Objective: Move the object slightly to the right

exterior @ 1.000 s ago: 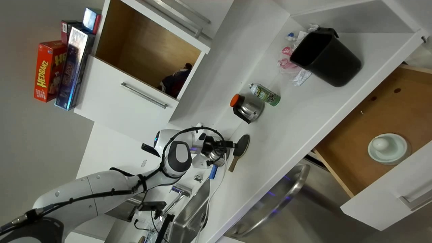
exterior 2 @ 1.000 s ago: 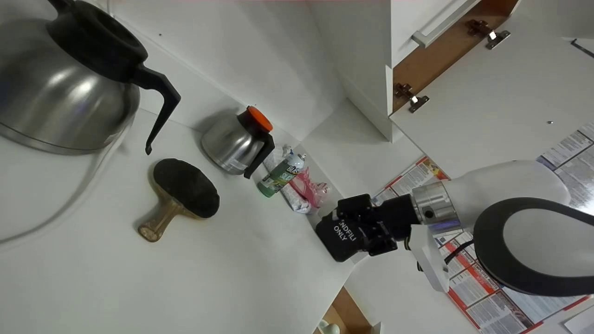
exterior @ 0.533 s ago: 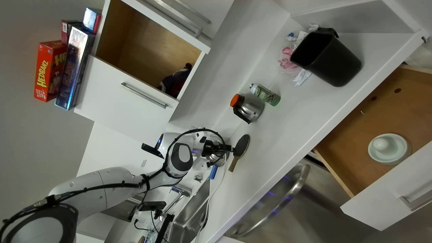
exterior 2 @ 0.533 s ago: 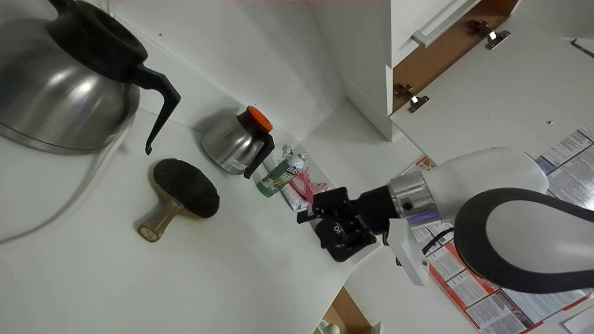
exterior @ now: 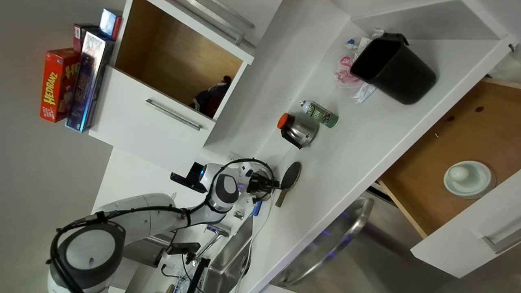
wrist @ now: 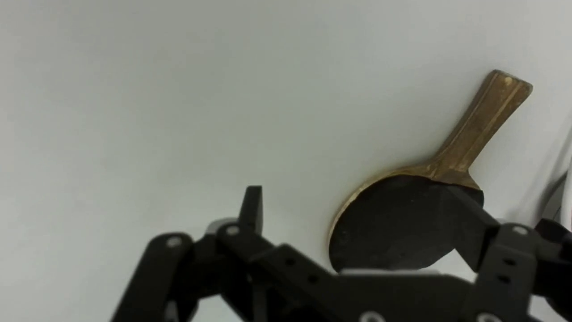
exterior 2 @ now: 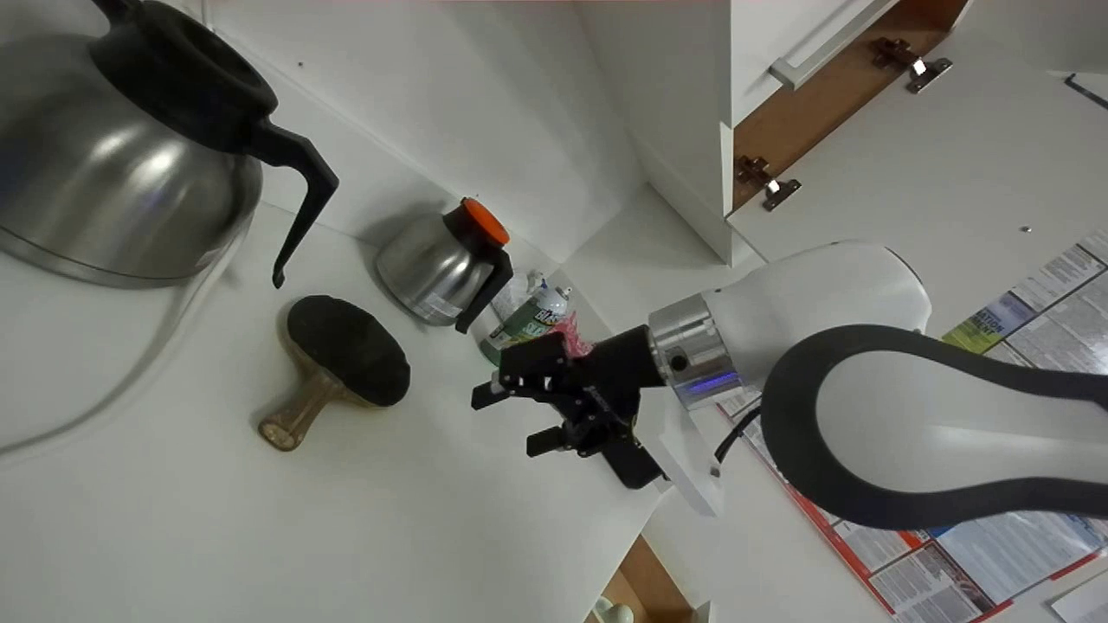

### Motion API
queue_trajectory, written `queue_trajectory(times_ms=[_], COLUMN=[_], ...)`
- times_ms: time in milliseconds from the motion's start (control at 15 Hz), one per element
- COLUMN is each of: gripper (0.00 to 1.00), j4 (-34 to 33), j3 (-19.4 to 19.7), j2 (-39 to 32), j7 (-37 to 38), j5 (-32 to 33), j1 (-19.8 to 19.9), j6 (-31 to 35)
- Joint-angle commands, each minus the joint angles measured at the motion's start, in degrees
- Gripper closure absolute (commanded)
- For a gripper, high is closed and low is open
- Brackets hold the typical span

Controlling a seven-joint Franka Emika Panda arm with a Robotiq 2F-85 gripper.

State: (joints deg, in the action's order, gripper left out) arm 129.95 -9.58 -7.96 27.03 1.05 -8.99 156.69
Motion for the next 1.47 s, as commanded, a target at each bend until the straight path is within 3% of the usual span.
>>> queue_trajectory(times_ms=[0, 533, 1000, 1267, 1333, 1400], gripper=[0.0, 0.0, 0.0, 0.0, 0.25, 0.26], j4=[-5.8, -18.8, -30.3, -34.5, -35.1, -35.7], j3=[1.9, 3.4, 9.5, 10.1, 10.2, 10.1], j2=[-5.6, -18.0, -26.1, -28.9, -29.3, -29.7], j7=[3.8, 2.7, 9.4, 11.6, 11.8, 11.8], j5=[2.0, -0.6, 2.7, 3.4, 3.8, 3.7], j1=[-3.3, -8.7, -17.5, -19.0, -19.1, -19.1], j6=[-2.4, -0.6, -7.9, -14.7, -15.5, -16.1])
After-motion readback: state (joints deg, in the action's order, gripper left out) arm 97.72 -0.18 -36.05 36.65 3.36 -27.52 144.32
